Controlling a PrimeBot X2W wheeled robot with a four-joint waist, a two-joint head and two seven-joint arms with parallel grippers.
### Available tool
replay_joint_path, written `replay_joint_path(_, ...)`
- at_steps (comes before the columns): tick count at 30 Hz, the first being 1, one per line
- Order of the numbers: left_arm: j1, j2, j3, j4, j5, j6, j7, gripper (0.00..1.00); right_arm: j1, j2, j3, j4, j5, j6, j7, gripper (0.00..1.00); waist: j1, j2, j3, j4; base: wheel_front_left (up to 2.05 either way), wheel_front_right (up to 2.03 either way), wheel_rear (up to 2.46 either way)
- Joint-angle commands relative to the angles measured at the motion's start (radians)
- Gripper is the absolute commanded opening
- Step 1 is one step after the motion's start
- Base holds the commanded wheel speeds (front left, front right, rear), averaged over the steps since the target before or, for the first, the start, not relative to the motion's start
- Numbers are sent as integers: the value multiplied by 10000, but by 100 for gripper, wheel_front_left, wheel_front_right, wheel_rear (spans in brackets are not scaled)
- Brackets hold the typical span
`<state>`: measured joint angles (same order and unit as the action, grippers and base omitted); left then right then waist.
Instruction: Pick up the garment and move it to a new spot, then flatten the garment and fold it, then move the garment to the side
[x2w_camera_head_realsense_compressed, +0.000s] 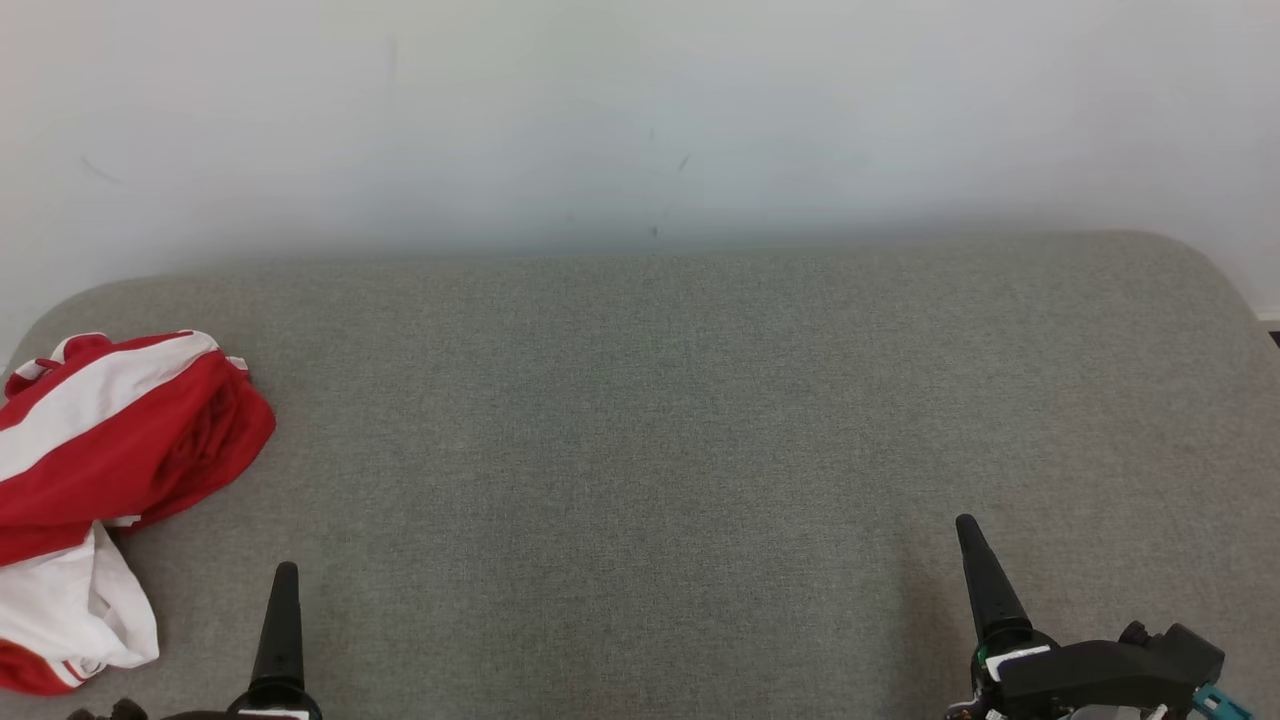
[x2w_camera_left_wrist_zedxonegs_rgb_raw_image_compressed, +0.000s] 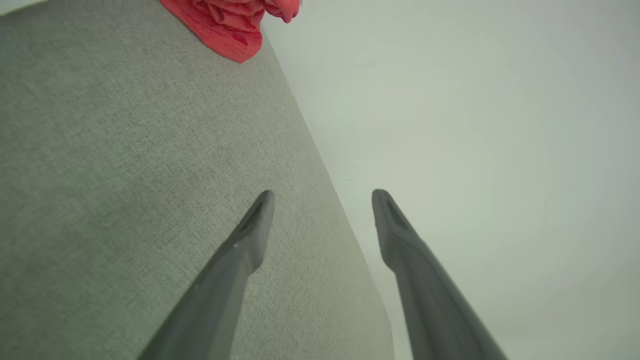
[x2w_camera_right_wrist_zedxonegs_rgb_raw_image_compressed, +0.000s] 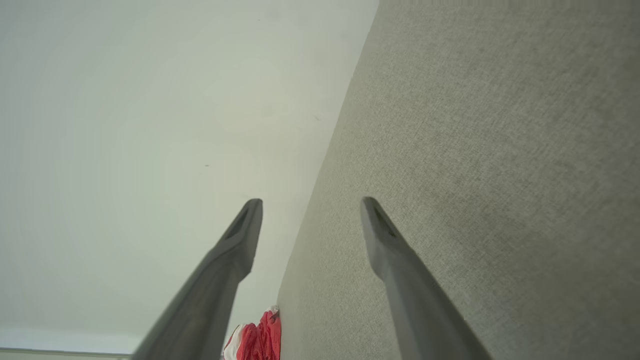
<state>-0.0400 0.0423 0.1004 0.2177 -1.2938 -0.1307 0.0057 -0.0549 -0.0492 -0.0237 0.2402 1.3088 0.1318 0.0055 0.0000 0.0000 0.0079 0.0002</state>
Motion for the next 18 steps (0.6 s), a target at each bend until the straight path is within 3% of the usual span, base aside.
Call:
replay_joint_path(1,-18,60,-33,-227,529,0,-131,100,-59,-8,75,-211,-481,-4,-131,100,0,-1,2,0,0,0,0)
replay_joint_path(18,269,73,-313,-520,4404,372,-794,100,15,-10,446,-317,-4370,-7,-797,100,0,-1,1,-36,0,0,0)
